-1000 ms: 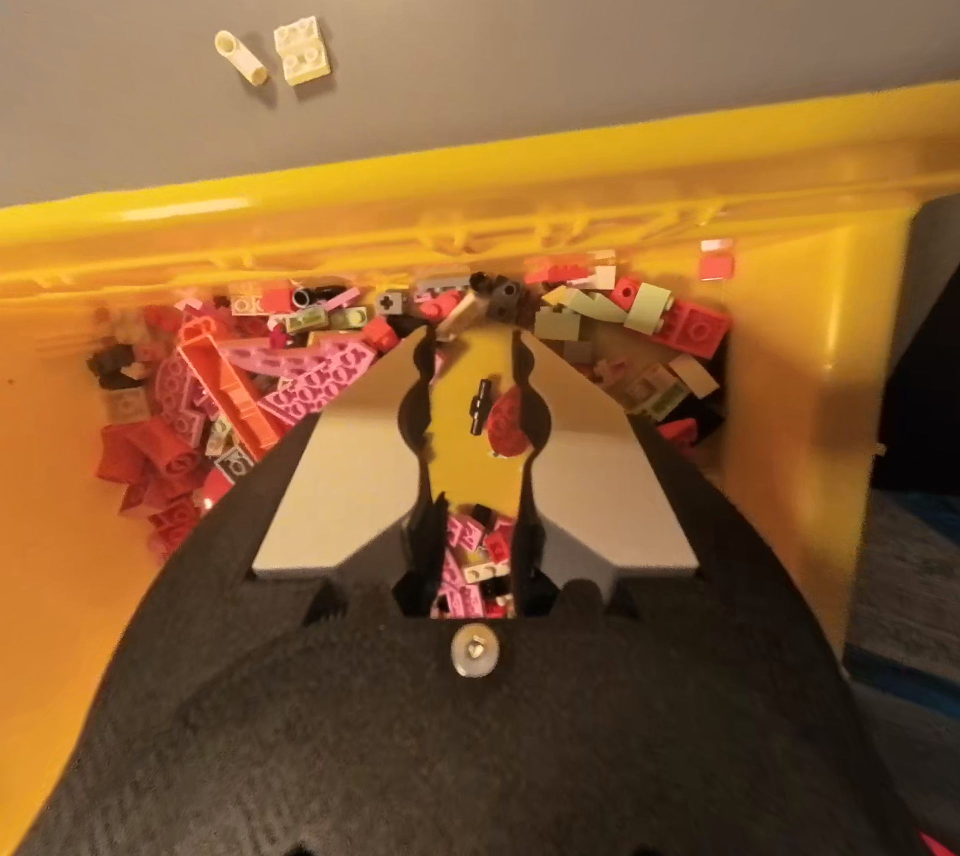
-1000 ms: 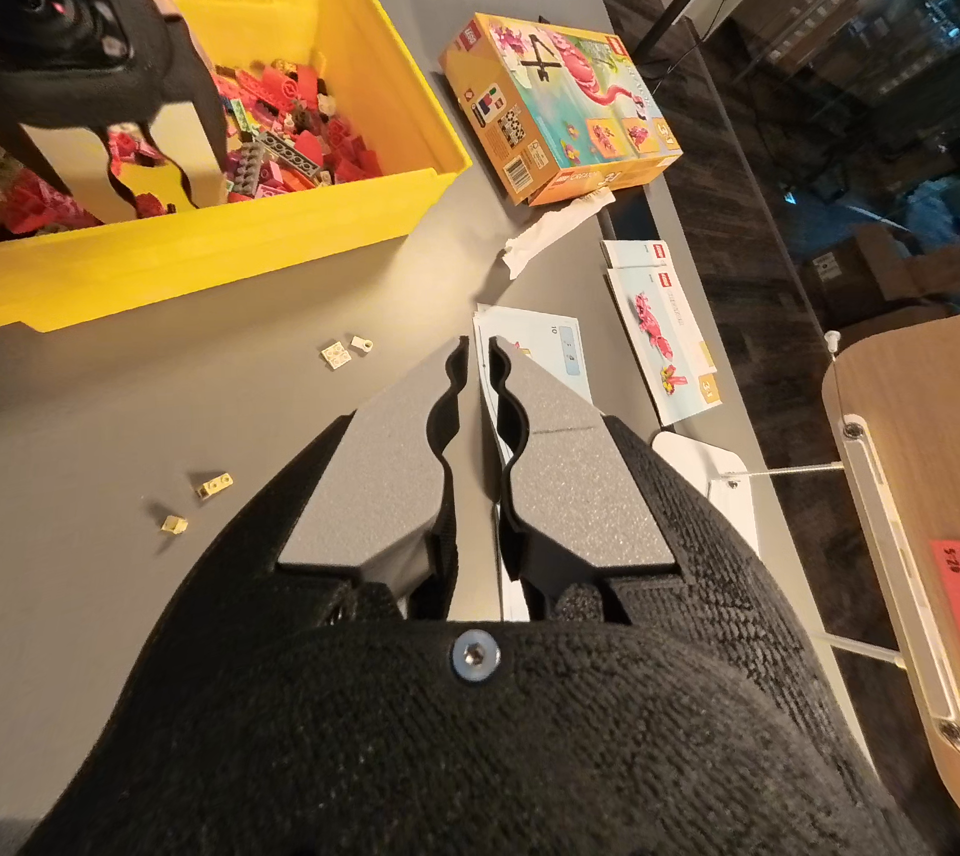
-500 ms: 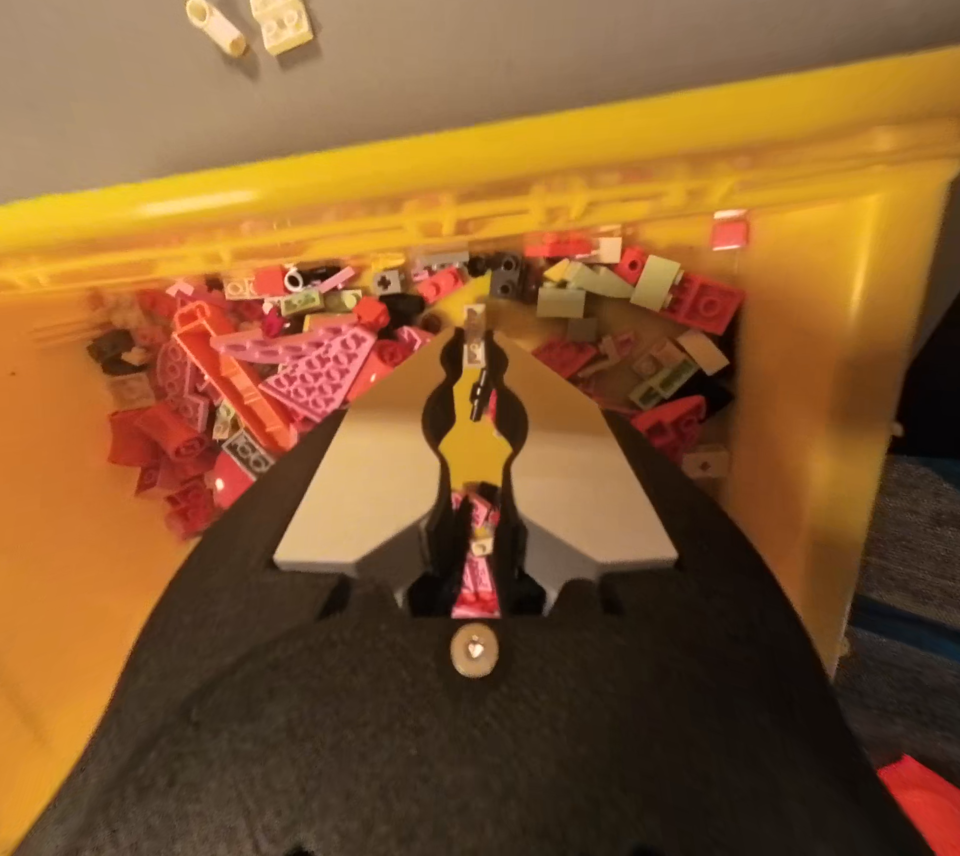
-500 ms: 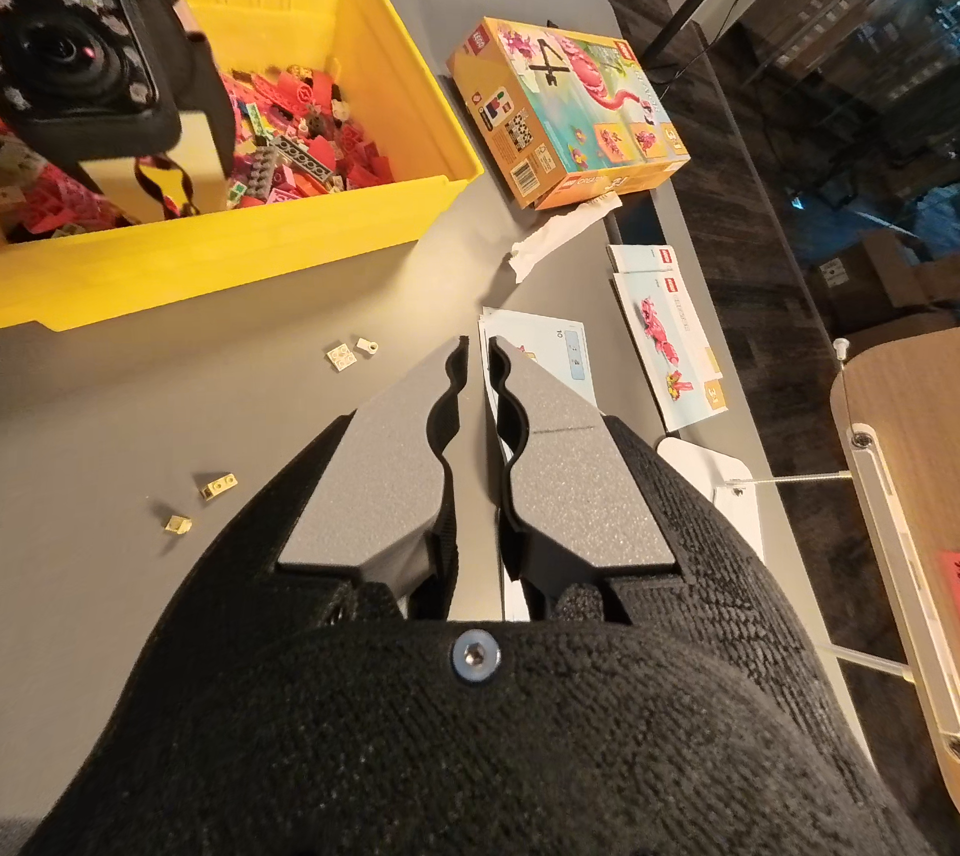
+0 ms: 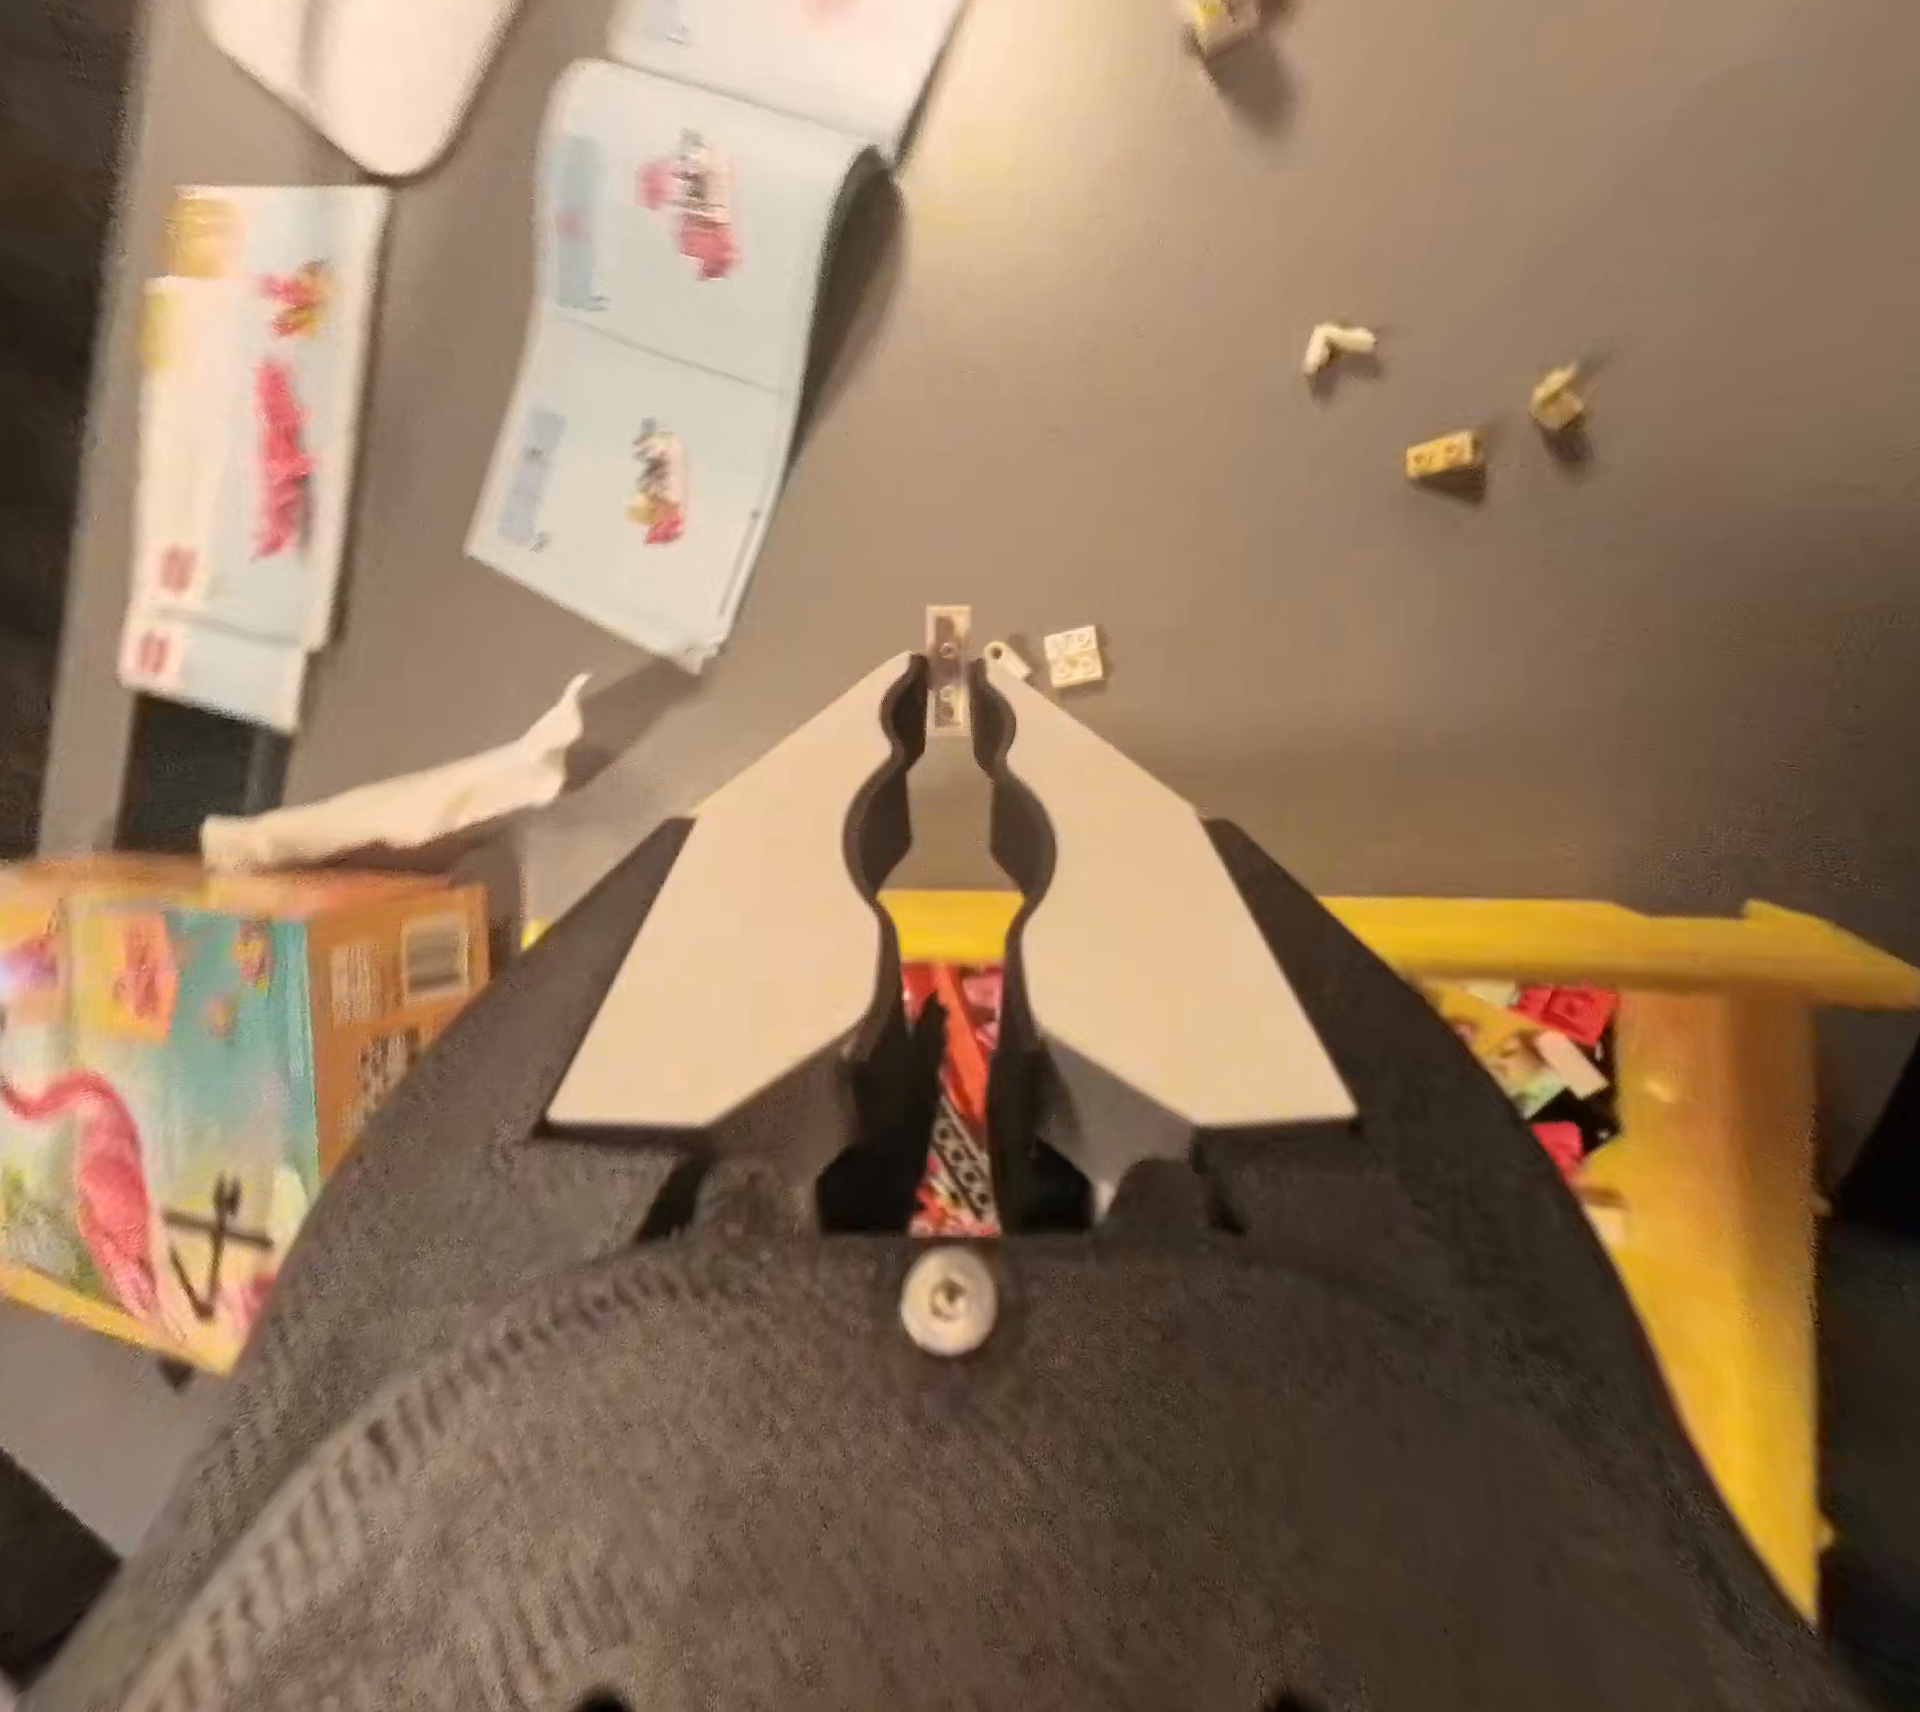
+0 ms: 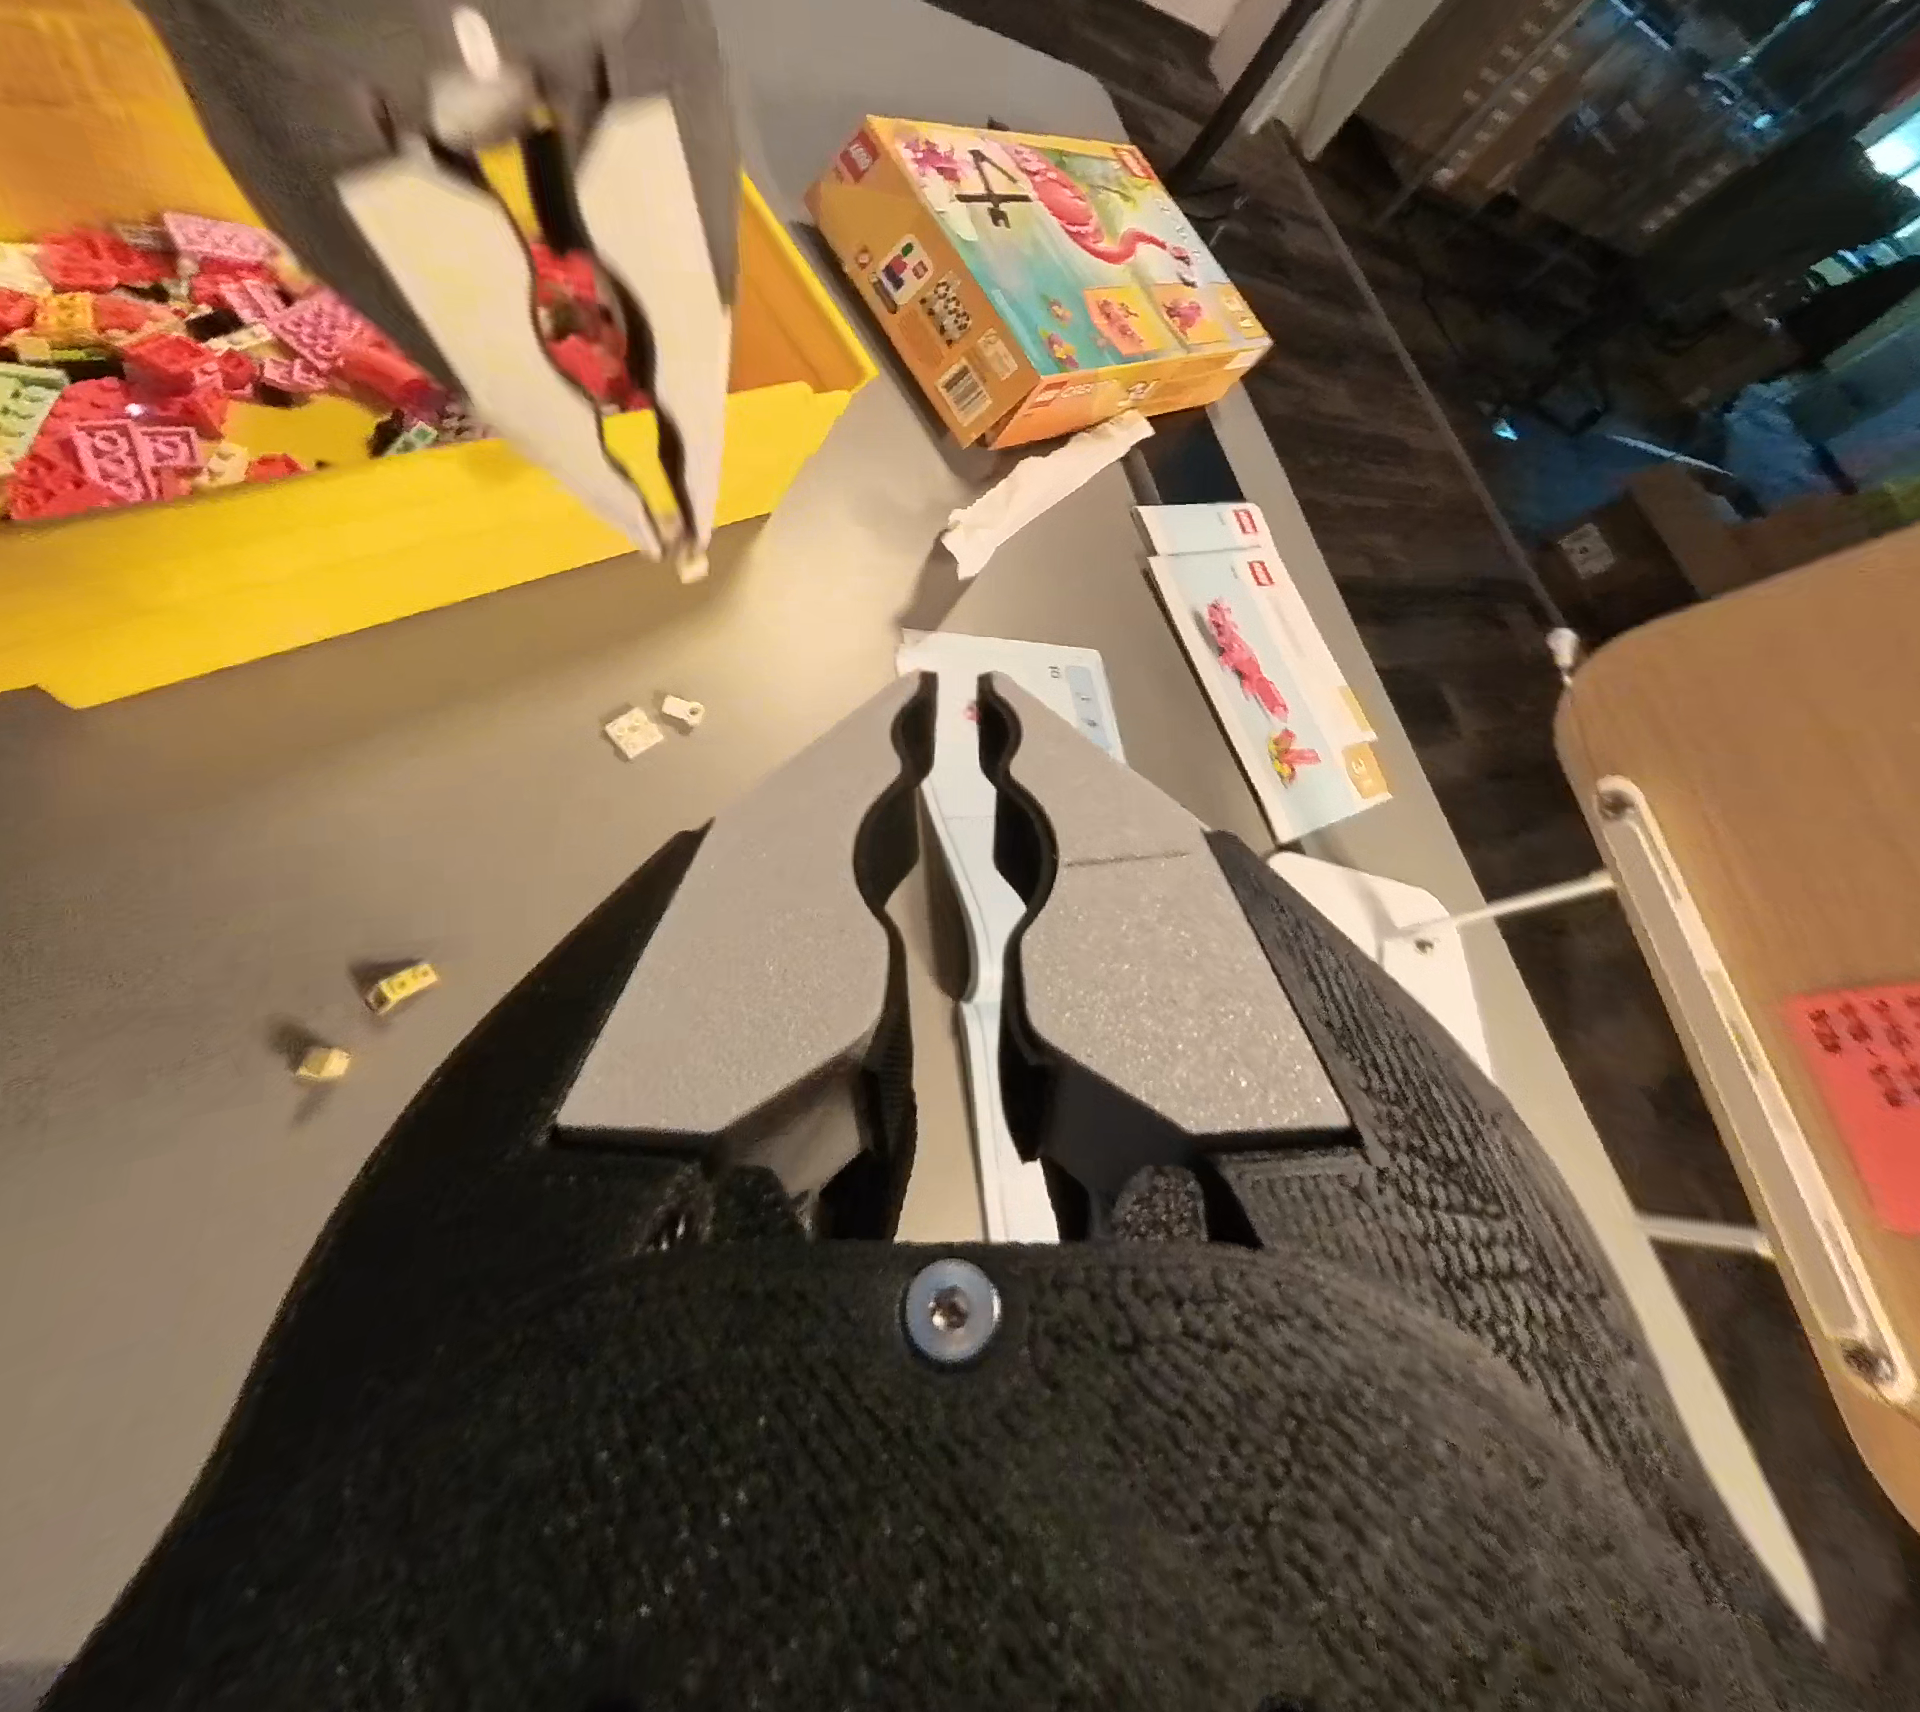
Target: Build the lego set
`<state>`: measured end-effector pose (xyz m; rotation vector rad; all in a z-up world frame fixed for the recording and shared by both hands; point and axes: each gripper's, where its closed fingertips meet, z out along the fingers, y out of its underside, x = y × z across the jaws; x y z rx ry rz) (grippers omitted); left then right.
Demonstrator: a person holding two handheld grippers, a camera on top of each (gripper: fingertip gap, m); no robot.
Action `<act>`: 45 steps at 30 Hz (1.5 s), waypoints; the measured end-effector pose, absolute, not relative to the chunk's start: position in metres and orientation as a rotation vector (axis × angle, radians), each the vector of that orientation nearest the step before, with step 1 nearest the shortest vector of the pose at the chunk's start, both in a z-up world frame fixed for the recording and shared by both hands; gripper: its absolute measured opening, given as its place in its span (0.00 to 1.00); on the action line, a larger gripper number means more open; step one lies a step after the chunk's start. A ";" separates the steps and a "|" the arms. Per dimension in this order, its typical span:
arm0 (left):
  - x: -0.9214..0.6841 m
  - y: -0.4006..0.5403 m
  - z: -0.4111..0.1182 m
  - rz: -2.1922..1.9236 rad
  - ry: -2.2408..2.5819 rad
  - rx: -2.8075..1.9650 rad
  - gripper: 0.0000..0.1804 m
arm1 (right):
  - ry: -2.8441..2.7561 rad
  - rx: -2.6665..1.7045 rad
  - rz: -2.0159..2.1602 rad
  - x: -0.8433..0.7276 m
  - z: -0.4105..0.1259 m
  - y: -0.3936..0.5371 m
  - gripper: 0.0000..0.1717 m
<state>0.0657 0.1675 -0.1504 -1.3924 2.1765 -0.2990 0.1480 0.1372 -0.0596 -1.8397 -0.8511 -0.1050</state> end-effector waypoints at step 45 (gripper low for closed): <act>-0.070 0.125 -0.251 -0.270 2.333 -1.835 0.35 | -0.725 -1.808 -0.195 0.177 -0.049 0.150 0.03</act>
